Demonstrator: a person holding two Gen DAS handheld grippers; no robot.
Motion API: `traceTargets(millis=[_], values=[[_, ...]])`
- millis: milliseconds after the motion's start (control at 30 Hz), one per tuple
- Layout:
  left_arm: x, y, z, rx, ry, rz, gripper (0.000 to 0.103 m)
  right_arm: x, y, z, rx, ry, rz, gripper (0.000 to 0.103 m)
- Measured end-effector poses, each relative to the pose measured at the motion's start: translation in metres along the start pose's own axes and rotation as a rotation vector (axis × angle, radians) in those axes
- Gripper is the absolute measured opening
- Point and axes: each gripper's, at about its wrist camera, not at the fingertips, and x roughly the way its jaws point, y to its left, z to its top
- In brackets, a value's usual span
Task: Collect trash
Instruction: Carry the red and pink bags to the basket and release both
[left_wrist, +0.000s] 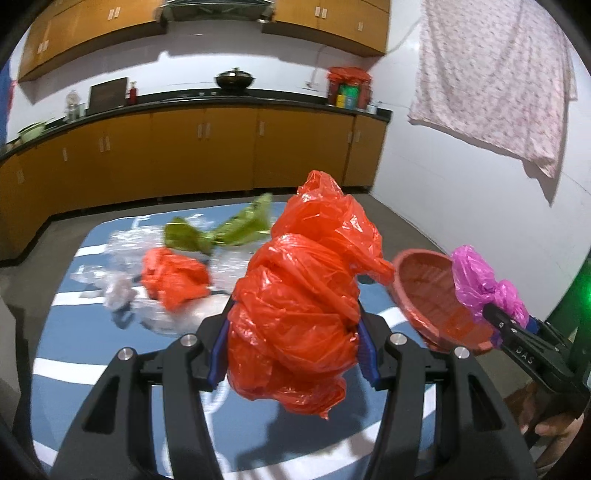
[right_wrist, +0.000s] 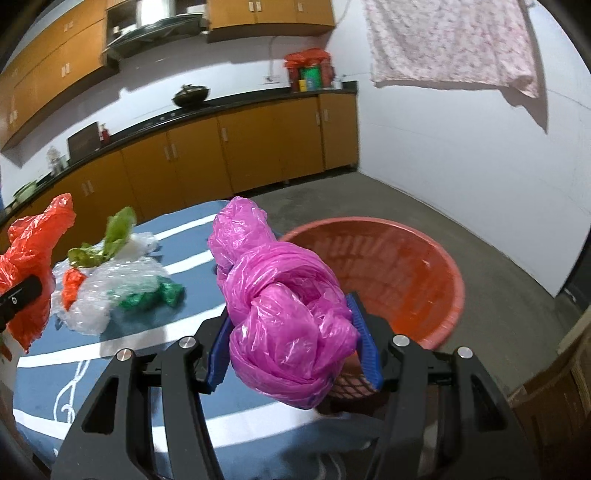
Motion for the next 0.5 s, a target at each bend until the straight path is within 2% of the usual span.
traceTargets(millis=[333,500], values=[[0.034,-0.066,0.001,0.065,0.036,-0.129,0.054,0.0,-0.042,0.004,0.082,-0.013,-0.102,0.057],[0.049,-0.088,0.003,0.098,0.044,-0.167,0.054,0.004,-0.055,0.006,0.106,-0.018,-0.134,0.057]])
